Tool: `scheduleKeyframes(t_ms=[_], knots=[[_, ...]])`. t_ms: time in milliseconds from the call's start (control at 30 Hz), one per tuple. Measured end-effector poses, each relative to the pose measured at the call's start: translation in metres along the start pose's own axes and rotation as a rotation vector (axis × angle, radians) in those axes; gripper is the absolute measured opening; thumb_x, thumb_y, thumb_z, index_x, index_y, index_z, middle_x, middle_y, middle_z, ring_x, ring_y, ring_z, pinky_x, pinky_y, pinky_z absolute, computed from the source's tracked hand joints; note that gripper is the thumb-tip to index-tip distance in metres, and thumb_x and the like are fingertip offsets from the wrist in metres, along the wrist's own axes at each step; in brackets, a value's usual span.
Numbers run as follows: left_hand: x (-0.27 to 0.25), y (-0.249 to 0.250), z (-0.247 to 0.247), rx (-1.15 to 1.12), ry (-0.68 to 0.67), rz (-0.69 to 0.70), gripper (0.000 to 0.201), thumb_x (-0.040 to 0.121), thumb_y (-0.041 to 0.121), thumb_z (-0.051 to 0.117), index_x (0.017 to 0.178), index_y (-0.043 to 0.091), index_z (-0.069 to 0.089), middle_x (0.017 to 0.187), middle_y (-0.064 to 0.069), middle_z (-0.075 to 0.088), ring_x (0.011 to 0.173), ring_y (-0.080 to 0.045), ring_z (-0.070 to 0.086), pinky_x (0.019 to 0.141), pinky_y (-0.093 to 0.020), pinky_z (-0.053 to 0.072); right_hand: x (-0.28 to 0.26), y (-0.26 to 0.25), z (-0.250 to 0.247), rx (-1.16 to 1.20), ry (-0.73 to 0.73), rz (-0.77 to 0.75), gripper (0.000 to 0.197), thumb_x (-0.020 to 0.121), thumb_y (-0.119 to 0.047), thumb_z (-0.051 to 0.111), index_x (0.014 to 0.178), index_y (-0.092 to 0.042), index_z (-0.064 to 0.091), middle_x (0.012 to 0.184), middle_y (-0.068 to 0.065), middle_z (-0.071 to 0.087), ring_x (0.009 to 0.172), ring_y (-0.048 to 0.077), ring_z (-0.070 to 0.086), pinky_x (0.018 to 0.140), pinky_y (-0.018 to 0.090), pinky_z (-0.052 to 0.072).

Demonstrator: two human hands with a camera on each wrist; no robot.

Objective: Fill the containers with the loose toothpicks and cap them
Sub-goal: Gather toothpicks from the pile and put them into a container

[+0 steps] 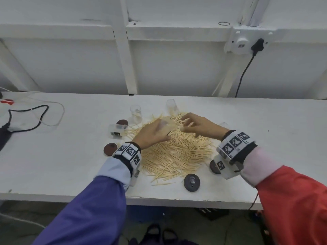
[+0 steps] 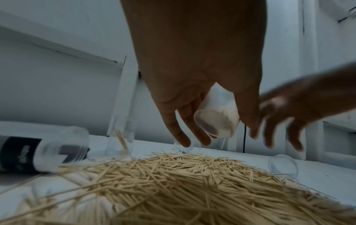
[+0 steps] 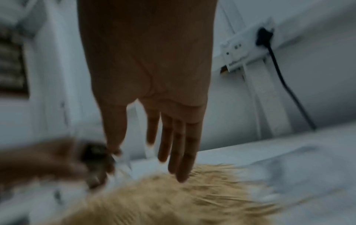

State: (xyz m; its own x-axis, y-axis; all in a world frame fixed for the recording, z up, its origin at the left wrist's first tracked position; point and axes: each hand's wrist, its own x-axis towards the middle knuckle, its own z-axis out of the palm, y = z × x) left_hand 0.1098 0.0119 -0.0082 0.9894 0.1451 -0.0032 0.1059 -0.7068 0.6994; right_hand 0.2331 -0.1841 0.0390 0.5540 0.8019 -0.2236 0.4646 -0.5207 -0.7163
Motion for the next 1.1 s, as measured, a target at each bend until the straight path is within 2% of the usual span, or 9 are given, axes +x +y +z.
scheduleKeyframes(t_ms=[67,133,233,367,500,633,733,900,1100], knots=[[0.000,-0.004,-0.003,0.023,0.012,0.000,0.063,0.085,0.042,0.072,0.136,0.016,0.047,0.117,0.005,0.054,0.101,-0.011,0.051,0.076,-0.027,0.035,-0.006,0.024,0.004,-0.388,-0.144,0.034,0.054,0.088,-0.032,0.068,0.135,-0.020,0.046,0.134,0.005,0.052,0.109,0.014,0.052,0.088,0.028,0.046],[0.000,-0.006,-0.004,0.032,0.012,0.005,0.060,0.086,0.040,0.070,0.136,0.014,0.047,0.114,0.005,0.052,0.098,-0.011,0.049,0.075,-0.026,0.033,-0.014,0.043,0.017,-0.644,-0.270,0.051,0.070,0.082,-0.035,0.073,0.142,-0.025,0.038,0.142,-0.002,0.040,0.123,0.017,0.043,0.096,0.033,0.043],[0.004,-0.012,-0.002,0.039,-0.012,0.006,0.058,0.087,0.040,0.070,0.135,0.017,0.047,0.113,0.009,0.049,0.100,-0.011,0.050,0.076,-0.026,0.034,-0.020,0.057,0.031,-0.776,-0.269,-0.010,0.086,0.074,-0.041,0.076,0.145,-0.027,0.031,0.141,-0.004,0.035,0.126,0.017,0.036,0.085,0.029,0.042],[0.011,-0.021,0.003,0.059,-0.060,-0.027,0.063,0.083,0.046,0.072,0.134,0.019,0.048,0.114,0.006,0.057,0.099,-0.017,0.057,0.073,-0.026,0.040,-0.013,0.059,0.033,-0.854,-0.255,-0.052,0.089,0.071,-0.043,0.076,0.145,-0.027,0.030,0.136,-0.005,0.037,0.121,0.017,0.042,0.081,0.032,0.047],[0.015,-0.021,0.005,0.075,-0.071,-0.021,0.062,0.084,0.043,0.072,0.134,0.016,0.047,0.116,0.004,0.056,0.097,-0.016,0.055,0.072,-0.026,0.040,-0.006,0.055,0.027,-0.819,-0.253,-0.087,0.066,0.077,-0.028,0.069,0.138,-0.026,0.042,0.122,-0.004,0.045,0.106,0.016,0.051,0.073,0.032,0.047],[0.017,-0.027,0.009,0.096,-0.090,-0.016,0.066,0.082,0.048,0.072,0.135,0.018,0.046,0.120,0.001,0.059,0.096,-0.014,0.055,0.068,-0.020,0.038,0.005,0.051,0.026,-0.852,-0.258,-0.105,0.056,0.078,-0.028,0.068,0.130,-0.027,0.049,0.115,-0.005,0.048,0.092,0.012,0.047,0.066,0.027,0.039],[0.017,-0.027,0.008,0.115,-0.092,-0.023,0.066,0.082,0.048,0.072,0.133,0.018,0.046,0.118,0.003,0.058,0.098,-0.014,0.054,0.072,-0.024,0.039,0.012,0.052,0.025,-0.843,-0.244,-0.134,0.046,0.081,-0.027,0.068,0.124,-0.025,0.053,0.115,-0.005,0.049,0.096,0.012,0.047,0.067,0.026,0.040],[0.015,-0.030,0.006,0.087,-0.090,-0.022,0.065,0.081,0.047,0.074,0.134,0.019,0.047,0.116,0.005,0.058,0.100,-0.015,0.054,0.079,-0.029,0.043,0.023,0.056,0.028,-0.818,-0.196,-0.169,0.042,0.083,-0.022,0.067,0.123,-0.020,0.053,0.111,-0.001,0.052,0.088,0.010,0.042,0.067,0.026,0.038],[0.014,-0.037,0.005,0.081,-0.081,0.000,0.064,0.081,0.051,0.072,0.133,0.022,0.047,0.108,0.011,0.054,0.094,-0.013,0.055,0.069,-0.023,0.039,0.029,0.064,0.030,-0.833,-0.109,-0.215,0.036,0.087,-0.025,0.064,0.122,-0.018,0.056,0.112,-0.001,0.056,0.098,0.015,0.052,0.068,0.028,0.043]])
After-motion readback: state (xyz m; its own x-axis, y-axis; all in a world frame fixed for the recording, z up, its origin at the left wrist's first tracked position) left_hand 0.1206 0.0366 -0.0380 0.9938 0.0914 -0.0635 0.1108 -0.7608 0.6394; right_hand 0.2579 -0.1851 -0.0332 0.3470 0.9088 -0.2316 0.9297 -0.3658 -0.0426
